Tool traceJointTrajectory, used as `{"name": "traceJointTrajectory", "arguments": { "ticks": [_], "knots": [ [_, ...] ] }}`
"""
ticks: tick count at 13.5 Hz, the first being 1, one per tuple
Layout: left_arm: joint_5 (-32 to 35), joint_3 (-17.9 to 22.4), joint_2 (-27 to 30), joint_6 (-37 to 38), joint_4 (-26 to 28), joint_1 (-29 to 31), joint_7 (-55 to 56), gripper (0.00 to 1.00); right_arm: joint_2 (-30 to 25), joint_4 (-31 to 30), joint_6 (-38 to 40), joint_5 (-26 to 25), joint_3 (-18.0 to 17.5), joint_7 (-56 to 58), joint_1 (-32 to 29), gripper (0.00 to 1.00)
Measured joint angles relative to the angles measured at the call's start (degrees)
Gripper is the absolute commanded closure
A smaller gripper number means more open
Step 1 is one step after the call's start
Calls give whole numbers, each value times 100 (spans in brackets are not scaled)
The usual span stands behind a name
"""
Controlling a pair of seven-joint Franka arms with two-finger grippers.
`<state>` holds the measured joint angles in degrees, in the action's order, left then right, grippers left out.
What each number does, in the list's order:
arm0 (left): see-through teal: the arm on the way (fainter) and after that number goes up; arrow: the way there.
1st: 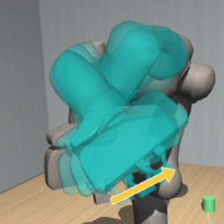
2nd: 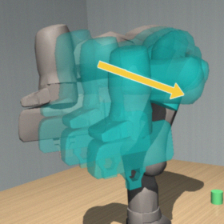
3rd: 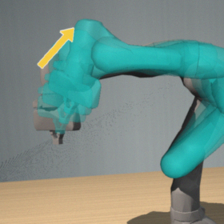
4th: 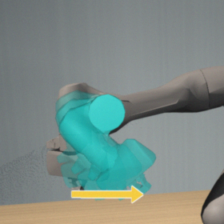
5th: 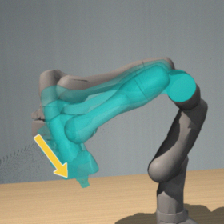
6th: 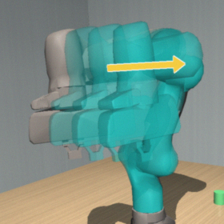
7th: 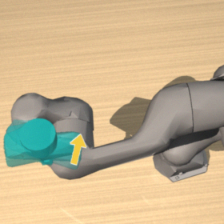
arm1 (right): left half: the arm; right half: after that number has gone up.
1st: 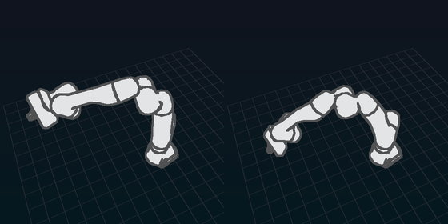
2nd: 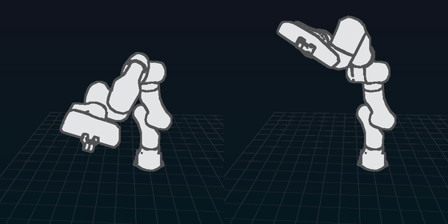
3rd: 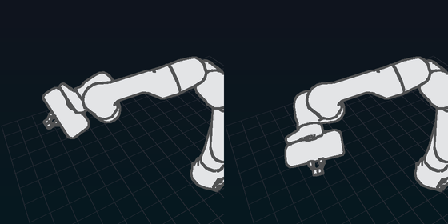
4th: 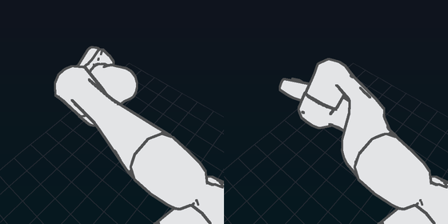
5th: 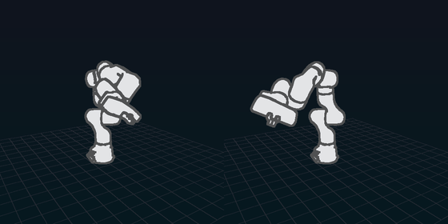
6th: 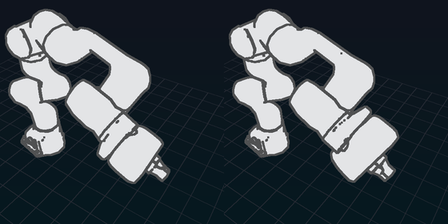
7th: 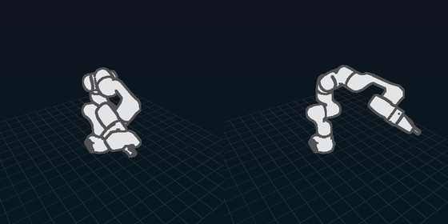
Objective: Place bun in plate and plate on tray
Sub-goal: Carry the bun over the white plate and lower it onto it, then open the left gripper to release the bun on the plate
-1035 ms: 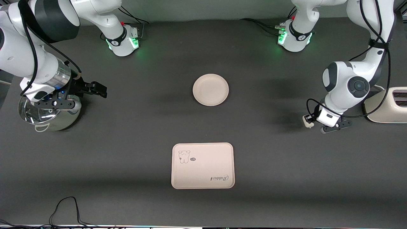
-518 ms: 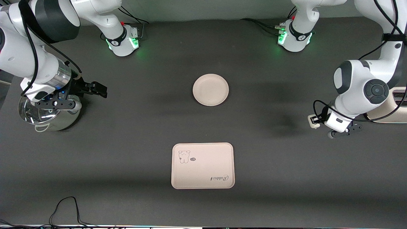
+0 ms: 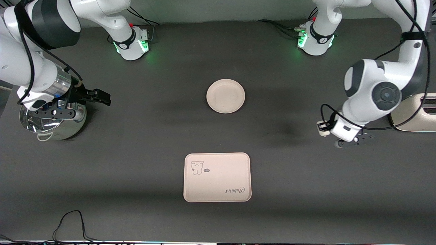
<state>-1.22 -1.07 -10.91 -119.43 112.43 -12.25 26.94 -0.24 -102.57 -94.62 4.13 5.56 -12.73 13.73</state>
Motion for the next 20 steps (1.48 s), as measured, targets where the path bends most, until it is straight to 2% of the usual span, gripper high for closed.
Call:
{"name": "traceJointTrajectory", "arguments": {
  "ticks": [9,13,17,20],
  "knots": [
    [-485,-188,3,-124,-220,-1945,2022,85,-249,-448,-195,133,69,42,8,0],
    [-547,-476,-393,-914,-195,-2610,2715,86,-286,-544,-243,143,72,42,8,0],
    [-546,-517,-1045,-1641,-185,-3249,3121,85,-289,-548,-325,147,70,42,9,0],
    [-533,-516,-1260,-2028,35,-3540,3122,83,-290,-549,-330,147,70,42,10,0]
  ]
}}
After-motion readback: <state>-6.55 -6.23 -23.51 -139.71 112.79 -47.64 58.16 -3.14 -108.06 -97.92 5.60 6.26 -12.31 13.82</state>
